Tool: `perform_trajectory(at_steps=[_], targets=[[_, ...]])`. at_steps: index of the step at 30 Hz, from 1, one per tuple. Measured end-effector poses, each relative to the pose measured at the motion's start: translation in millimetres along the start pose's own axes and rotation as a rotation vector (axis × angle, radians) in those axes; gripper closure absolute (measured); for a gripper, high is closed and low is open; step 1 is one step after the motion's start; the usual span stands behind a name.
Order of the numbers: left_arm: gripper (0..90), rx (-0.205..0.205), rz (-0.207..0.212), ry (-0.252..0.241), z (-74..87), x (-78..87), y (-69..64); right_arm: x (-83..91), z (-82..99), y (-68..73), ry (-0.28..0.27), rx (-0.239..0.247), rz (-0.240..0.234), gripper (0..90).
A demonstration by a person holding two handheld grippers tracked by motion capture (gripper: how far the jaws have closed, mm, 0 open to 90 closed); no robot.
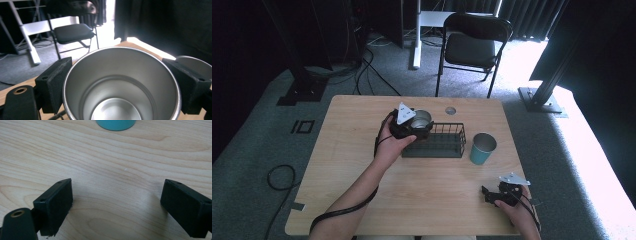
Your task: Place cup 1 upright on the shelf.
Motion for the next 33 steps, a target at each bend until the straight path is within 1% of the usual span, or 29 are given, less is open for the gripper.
perform_trajectory(at_steps=[1, 2, 4, 5, 8, 9, 10, 13, 16, 19, 22, 24, 27, 29, 32, 33], targets=[[14.2, 0.0, 0.0, 0.0, 0.0, 0.0, 0.0, 0.0, 0.0, -0.1, 0.0, 0.001, 0.0, 10.2], [14.2, 0.019, -0.007, 0.003, 2.5, -4.2, 3.2, 0.0, 0.1, -0.1, 0.0, 0.001, 0.0, 10.2], [14.1, 0.019, -0.029, 0.012, 8.6, -10.1, 7.0, 0.0, 0.0, 0.0, 0.0, 0.0, 0.0, 10.2], [14.2, 0.019, -0.029, 0.012, 8.6, -10.1, 7.0, 0.0, 0.0, 0.0, 0.0, 0.0, 0.0, 10.2], [14.2, 0.034, -0.052, 0.012, 14.9, -16.8, 16.5, 0.0, 0.1, -0.1, 0.0, 0.001, 0.0, 10.2], [14.2, 0.034, -0.052, 0.012, 14.9, -16.8, 16.5, 0.0, 0.1, -0.1, 0.0, 0.001, 0.0, 10.2], [14.1, 0.041, -0.055, 0.016, 18.9, -19.3, 19.4, 0.0, 0.1, -0.1, 0.0, 0.001, 0.0, 10.2], [14.1, 0.047, -0.062, 0.015, 22.5, -21.7, 23.2, 0.0, 0.1, -0.1, 0.0, 0.001, 0.0, 10.2], [14.2, 0.051, -0.084, 0.028, 29.9, -27.1, 30.3, 0.0, 0.1, -0.1, 0.0, 0.001, 0.0, 10.2], [14.2, 0.059, -0.087, 0.024, 31.3, -28.3, 31.5, 0.0, 0.1, -0.1, 0.0, 0.001, 0.0, 10.2], [14.2, 0.065, -0.085, 0.052, 41.0, -34.3, 34.0, 0.0, 0.1, -0.1, 0.0, 0.001, 0.0, 10.2], [14.2, 0.067, -0.083, 0.057, 44.4, -36.3, 34.7, 0.0, 0.1, -0.1, 0.0, 0.001, 0.0, 10.2], [14.1, 0.057, -0.085, 0.07, 48.5, -38.6, 35.0, 0.0, 0.1, -0.1, 0.0, 0.001, 0.0, 10.2], [14.1, 0.064, -0.083, 0.073, 49.7, -39.3, 34.9, 0.0, 0.1, -0.1, 0.0, 0.0, 0.0, 10.2], [14.1, 0.052, -0.086, 0.087, 52.2, -40.4, 34.9, 0.0, 0.1, -0.1, 0.0, 0.001, 0.0, 10.2], [14.1, 0.055, -0.087, 0.083, 52.6, -40.7, 35.0, 0.0, 0.1, 0.0, 0.0, 0.001, 0.0, 10.2]])
Point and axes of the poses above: each handheld gripper's, and its own axes: x roughly backward along the jaws, z roughly out of its underside, y roughly to its left, the point moved 6 cm from there along -x, roughly forward along the jaws, and after that the axes turned 14 degrees about x, right-handed, at the moved point
